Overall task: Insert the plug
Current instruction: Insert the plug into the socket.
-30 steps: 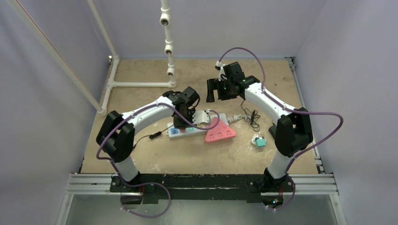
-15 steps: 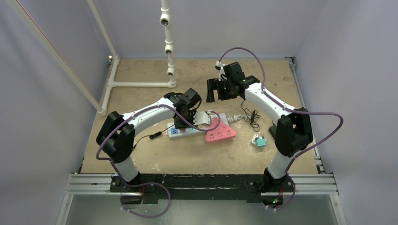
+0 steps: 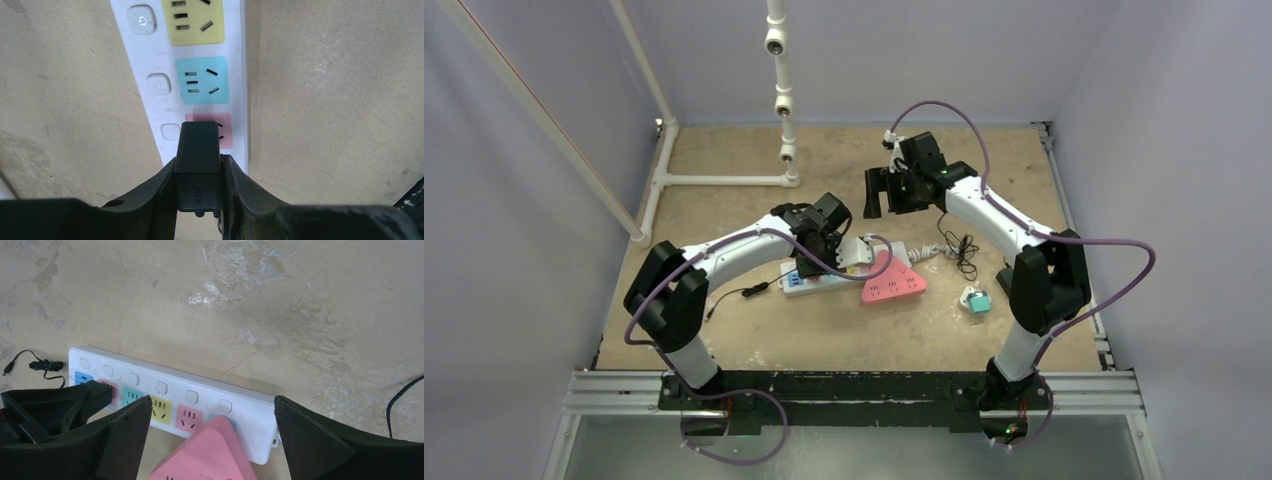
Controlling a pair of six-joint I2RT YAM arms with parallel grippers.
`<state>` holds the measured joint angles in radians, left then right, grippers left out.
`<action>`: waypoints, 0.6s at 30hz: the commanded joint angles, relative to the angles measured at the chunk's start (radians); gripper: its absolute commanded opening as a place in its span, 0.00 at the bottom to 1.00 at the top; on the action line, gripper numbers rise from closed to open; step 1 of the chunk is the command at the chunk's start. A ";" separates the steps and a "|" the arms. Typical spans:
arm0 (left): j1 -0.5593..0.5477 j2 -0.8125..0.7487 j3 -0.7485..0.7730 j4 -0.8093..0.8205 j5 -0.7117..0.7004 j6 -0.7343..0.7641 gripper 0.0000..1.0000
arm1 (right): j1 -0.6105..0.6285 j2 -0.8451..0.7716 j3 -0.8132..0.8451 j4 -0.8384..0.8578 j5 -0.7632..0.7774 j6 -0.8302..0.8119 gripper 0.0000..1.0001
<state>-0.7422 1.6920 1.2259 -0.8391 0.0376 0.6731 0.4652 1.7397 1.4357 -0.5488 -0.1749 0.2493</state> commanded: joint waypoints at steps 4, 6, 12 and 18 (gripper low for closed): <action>-0.003 0.056 -0.125 0.002 -0.003 -0.018 0.00 | -0.002 -0.043 -0.003 0.020 0.001 -0.003 0.93; 0.004 0.057 -0.135 0.009 -0.010 -0.013 0.00 | -0.001 -0.043 -0.003 0.020 -0.002 -0.001 0.93; 0.034 0.055 -0.173 0.034 -0.032 0.015 0.00 | -0.002 -0.042 -0.002 0.021 -0.010 0.001 0.93; 0.067 0.077 -0.172 0.046 -0.028 0.048 0.00 | -0.002 -0.036 0.004 0.026 -0.032 0.001 0.92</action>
<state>-0.7219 1.6474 1.1370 -0.7460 0.0349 0.6785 0.4652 1.7397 1.4357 -0.5488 -0.1772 0.2497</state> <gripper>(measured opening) 0.296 0.927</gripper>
